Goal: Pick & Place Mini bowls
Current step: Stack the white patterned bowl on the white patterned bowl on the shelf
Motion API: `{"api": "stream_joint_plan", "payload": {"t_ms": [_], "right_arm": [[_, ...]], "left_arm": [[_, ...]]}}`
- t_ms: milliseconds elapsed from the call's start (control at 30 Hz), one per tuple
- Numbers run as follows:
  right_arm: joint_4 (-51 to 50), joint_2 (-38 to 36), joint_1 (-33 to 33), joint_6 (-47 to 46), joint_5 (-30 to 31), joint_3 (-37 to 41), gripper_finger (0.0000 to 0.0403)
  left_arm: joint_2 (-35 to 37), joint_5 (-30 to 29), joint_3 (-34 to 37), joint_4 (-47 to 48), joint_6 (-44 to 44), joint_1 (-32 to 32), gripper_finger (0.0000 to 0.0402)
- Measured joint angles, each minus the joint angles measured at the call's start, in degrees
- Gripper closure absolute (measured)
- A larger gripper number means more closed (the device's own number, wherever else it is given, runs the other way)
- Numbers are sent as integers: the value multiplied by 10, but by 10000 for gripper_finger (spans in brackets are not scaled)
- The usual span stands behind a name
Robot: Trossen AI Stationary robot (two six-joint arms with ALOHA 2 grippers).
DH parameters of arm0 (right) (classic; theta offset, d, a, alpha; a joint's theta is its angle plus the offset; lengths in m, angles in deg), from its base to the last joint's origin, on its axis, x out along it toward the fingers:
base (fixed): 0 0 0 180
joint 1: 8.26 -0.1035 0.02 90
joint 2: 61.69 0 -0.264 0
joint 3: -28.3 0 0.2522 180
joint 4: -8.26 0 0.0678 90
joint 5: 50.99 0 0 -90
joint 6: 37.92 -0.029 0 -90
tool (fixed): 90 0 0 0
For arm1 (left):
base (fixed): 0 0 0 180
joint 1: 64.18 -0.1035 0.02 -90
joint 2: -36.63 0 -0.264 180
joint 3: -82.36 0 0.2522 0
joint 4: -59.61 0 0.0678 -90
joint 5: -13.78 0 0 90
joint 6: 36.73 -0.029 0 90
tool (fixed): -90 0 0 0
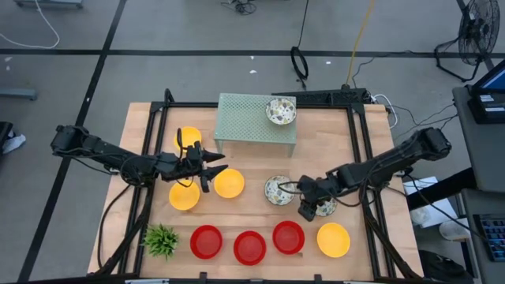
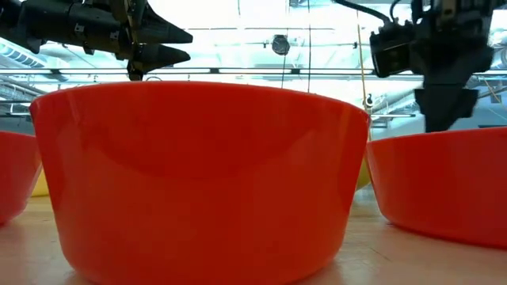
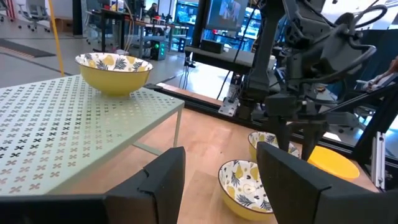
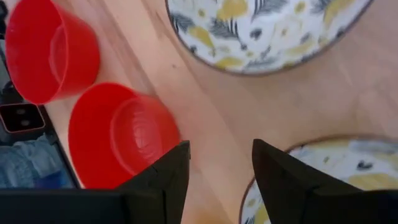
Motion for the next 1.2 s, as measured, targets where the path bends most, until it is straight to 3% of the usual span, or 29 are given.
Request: {"api": "stream_joint_plan", "payload": {"t_ms": [367, 800, 967, 1200], "right_arm": [[-7, -3, -37, 0, -1, -16, 243], [-222, -20, -14, 2, 29, -17, 243], [-140, -25, -19, -12, -35, -17, 243], [-76, -14, -41, -13, 34, -17, 250]], "left_arm": [[0, 0, 0, 1, -1, 0, 201], [0, 0, 0, 5, -1, 0, 201], [0, 0, 0, 6, -1, 0, 201], [0, 0, 0, 14, -1, 0, 201]]}}
